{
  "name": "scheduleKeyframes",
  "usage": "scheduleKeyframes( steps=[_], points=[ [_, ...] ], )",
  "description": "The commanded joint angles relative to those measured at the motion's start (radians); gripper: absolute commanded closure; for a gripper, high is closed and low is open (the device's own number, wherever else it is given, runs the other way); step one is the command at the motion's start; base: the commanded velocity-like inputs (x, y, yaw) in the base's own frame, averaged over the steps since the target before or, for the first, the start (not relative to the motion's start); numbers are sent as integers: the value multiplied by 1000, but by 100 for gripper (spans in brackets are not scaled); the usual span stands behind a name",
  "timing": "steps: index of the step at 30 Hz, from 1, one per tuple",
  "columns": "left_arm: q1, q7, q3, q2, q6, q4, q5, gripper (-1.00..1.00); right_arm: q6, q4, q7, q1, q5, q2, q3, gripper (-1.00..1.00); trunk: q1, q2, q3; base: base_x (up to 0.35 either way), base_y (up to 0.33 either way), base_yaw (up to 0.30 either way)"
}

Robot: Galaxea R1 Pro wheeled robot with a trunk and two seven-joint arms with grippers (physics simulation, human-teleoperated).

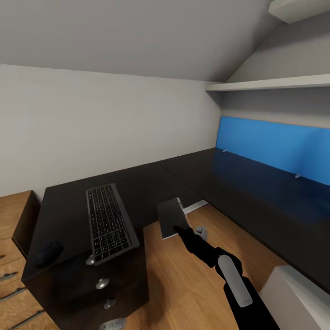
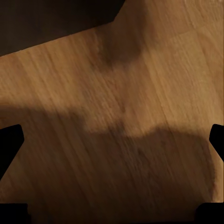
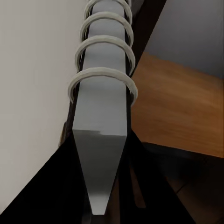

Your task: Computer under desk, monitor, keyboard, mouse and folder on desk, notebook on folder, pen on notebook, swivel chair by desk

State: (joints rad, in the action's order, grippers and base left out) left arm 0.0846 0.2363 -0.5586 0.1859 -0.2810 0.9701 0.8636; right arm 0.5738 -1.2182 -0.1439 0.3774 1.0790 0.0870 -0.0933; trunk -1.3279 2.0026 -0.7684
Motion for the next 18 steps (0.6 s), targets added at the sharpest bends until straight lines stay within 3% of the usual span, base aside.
scheduleKeyframes(
  steps=[1,7,13,15,18],
  points=[
    [1,9,-3,1,0,0,11,-100,3,32,-2,0,-23,0,0,100,0,0,-1,0,0,169],
    [1,9,-1,1,0,-31,10,-100,3,39,-3,0,-23,1,0,100,0,0,-1,-16,-21,166],
    [1,9,-1,1,0,-40,9,-100,4,52,-25,0,-22,-4,2,100,0,0,-1,-134,-206,63],
    [1,9,-2,1,0,-41,8,-100,5,55,-88,0,-22,-5,4,100,0,0,-1,-77,-114,11],
    [1,9,-3,1,0,-42,7,-100,6,55,-108,0,-21,-5,4,100,0,0,-1,-22,-32,3]
  ],
)
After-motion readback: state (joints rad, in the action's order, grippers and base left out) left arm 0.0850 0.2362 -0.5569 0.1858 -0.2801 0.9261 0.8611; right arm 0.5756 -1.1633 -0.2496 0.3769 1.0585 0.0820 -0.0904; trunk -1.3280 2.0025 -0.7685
